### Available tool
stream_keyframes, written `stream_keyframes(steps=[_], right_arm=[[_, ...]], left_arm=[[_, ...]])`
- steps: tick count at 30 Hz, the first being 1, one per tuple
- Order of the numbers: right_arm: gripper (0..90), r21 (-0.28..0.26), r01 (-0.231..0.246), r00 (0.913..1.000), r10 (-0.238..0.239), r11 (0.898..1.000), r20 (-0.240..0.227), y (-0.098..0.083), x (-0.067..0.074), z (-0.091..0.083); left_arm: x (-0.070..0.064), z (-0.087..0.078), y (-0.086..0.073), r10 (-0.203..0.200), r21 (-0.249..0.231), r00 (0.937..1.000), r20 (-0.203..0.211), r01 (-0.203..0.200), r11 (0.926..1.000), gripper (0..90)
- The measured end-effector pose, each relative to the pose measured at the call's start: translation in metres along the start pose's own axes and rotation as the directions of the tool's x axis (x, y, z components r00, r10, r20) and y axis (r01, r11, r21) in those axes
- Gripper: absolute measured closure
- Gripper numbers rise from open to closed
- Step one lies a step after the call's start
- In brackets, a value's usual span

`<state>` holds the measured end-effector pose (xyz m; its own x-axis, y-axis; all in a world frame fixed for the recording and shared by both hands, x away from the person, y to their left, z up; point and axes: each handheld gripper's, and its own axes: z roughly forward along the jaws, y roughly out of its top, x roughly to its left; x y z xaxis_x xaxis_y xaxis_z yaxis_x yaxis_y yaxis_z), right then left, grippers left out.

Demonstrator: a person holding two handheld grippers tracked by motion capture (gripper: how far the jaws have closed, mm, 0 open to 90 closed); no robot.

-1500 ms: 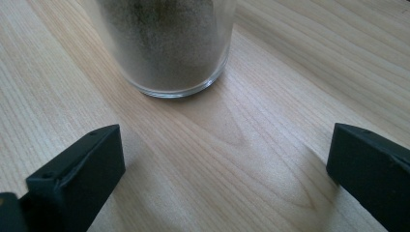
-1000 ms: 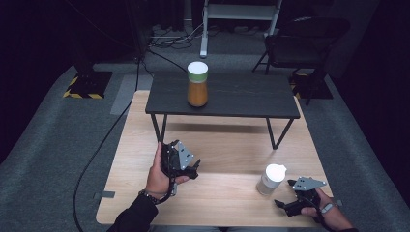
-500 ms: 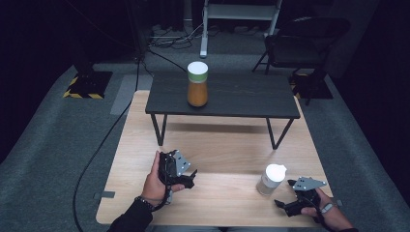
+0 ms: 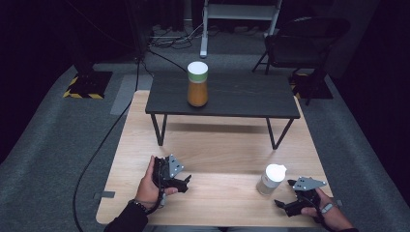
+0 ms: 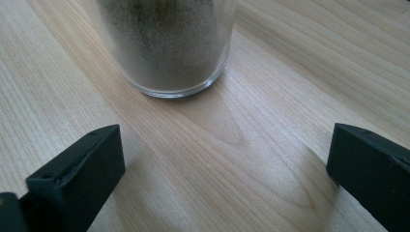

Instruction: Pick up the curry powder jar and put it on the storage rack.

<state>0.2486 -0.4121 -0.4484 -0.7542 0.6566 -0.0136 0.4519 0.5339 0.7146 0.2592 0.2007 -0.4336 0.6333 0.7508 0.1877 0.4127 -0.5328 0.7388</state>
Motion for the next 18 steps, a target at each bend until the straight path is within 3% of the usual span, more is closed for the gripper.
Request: stream_keyframes(steps=[3,12,18], right_arm=[[0.0,0.0,0.0,1.0,0.0,1.0,0.0,0.0,0.0,0.0],[0.0,0.0,0.0,1.0,0.0,1.0,0.0,0.0,0.0,0.0],[0.0,0.0,0.0,1.0,0.0,1.0,0.0,0.0,0.0,0.0]], left_arm=[[0.005,0.001,-0.003,-0.026,0.018,0.9996,0.005,0.026,0.9995,1.8],[0.014,0.004,-0.008,-0.031,0.083,0.9994,0.012,0.03,0.9961,1.9],[0.02,0.007,-0.01,-0.063,0.103,0.9976,0.029,0.06,0.9929,2.2]])
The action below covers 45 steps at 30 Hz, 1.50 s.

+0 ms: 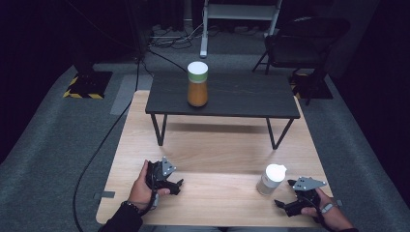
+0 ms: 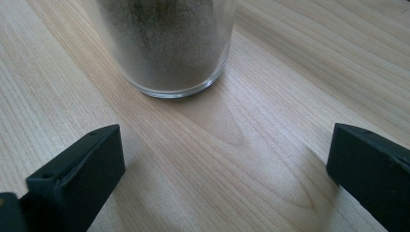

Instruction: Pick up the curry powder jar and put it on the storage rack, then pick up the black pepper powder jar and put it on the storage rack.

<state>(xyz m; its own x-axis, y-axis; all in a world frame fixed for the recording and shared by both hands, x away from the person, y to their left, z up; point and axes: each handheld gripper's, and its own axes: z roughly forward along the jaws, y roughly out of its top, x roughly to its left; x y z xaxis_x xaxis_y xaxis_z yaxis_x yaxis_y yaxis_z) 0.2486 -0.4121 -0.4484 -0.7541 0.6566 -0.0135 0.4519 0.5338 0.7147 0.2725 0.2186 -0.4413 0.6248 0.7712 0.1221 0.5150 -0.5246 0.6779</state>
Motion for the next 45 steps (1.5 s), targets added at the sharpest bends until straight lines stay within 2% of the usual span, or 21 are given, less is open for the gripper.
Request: stream_keyframes(steps=[9,13,45], right_arm=[[0.0,0.0,0.0,1.0,0.0,1.0,0.0,0.0,0.0,0.0],[0.0,0.0,0.0,1.0,0.0,1.0,0.0,0.0,0.0,0.0],[0.0,0.001,-0.004,1.0,0.004,1.0,0.004,0.0,0.001,0.0]], left_arm=[[0.014,0.002,-0.008,-0.062,-0.013,0.9972,0.041,0.062,0.998,1.1],[0.023,0.004,-0.01,-0.108,-0.004,0.9911,0.078,0.108,0.9941,0.7],[0.025,0.004,-0.01,-0.105,-0.001,0.9909,0.084,0.105,0.9944,0.4]])
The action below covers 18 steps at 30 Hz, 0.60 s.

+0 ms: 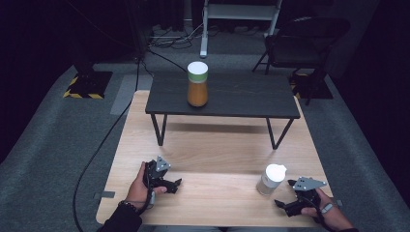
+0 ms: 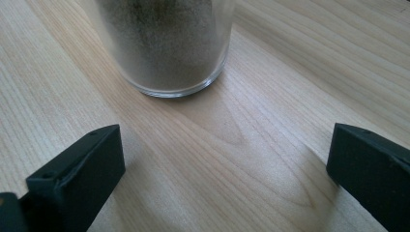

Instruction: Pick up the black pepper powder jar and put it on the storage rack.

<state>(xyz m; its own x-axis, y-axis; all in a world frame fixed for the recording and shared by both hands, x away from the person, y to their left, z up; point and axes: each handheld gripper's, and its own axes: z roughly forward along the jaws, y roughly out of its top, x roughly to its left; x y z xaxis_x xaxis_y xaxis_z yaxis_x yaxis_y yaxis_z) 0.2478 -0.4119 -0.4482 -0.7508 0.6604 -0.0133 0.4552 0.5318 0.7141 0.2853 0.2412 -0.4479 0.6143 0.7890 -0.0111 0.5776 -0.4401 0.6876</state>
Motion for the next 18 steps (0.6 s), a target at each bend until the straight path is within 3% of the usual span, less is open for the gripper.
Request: stream_keyframes(steps=[10,13,18], right_arm=[[0.7,-0.004,-0.001,0.9999,0.001,1.0,0.012,-0.001,0.002,-0.001],[1.8,-0.007,-0.025,0.9997,0.025,1.0,0.004,0.0,0.002,-0.002],[2.0,-0.077,-0.069,0.9976,0.069,0.995,-0.01,-0.001,0.003,-0.01]], left_arm=[[0.0,0.0,0.0,0.002,-0.001,1.0,0.0,-0.002,1.0,0.4],[0.0,0.0,0.0,0.0,0.0,1.0,0.0,0.0,1.0,0.4],[0.0,0.0,0.0,0.002,-0.001,1.0,0.0,-0.002,1.0,0.4]])
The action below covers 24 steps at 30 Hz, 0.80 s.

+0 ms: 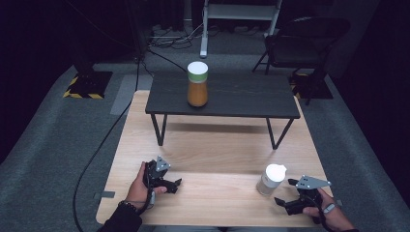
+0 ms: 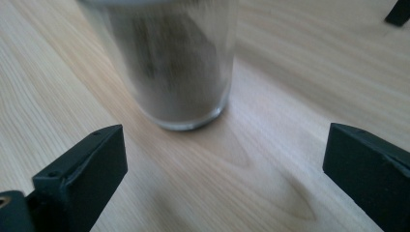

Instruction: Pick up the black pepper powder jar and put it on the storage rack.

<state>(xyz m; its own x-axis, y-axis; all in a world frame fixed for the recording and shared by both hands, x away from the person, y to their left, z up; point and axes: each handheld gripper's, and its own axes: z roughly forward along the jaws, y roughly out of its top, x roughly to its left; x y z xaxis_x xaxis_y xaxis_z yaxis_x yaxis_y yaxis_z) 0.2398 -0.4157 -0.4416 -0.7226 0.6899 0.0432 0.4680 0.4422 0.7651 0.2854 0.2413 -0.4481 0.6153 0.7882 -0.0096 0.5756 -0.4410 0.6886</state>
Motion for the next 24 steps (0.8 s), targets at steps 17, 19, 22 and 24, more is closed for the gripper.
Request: stream_keyframes(steps=[17,19,22,24], right_arm=[[2.1,-0.114,-0.042,0.9991,0.041,0.993,-0.013,0.009,0.021,0.004],[2.1,-0.121,-0.05,0.9987,0.049,0.991,-0.017,0.009,0.023,0.007],[2.4,-0.128,-0.057,0.9983,0.056,0.99,-0.016,0.011,0.026,0.009],[2.9,-0.137,-0.06,0.9982,0.058,0.989,-0.013,0.012,0.028,0.011]], left_arm=[[0.0,0.0,0.0,-0.001,0.0,1.0,-0.002,0.001,1.0,0.4],[0.0,0.0,0.0,0.001,-0.001,1.0,-0.001,-0.001,1.0,0.4],[-0.001,0.0,0.0,-0.001,0.0,1.0,-0.002,0.001,1.0,0.4],[-0.001,0.0,0.0,-0.002,0.0,1.0,-0.002,0.002,1.0,0.4]])
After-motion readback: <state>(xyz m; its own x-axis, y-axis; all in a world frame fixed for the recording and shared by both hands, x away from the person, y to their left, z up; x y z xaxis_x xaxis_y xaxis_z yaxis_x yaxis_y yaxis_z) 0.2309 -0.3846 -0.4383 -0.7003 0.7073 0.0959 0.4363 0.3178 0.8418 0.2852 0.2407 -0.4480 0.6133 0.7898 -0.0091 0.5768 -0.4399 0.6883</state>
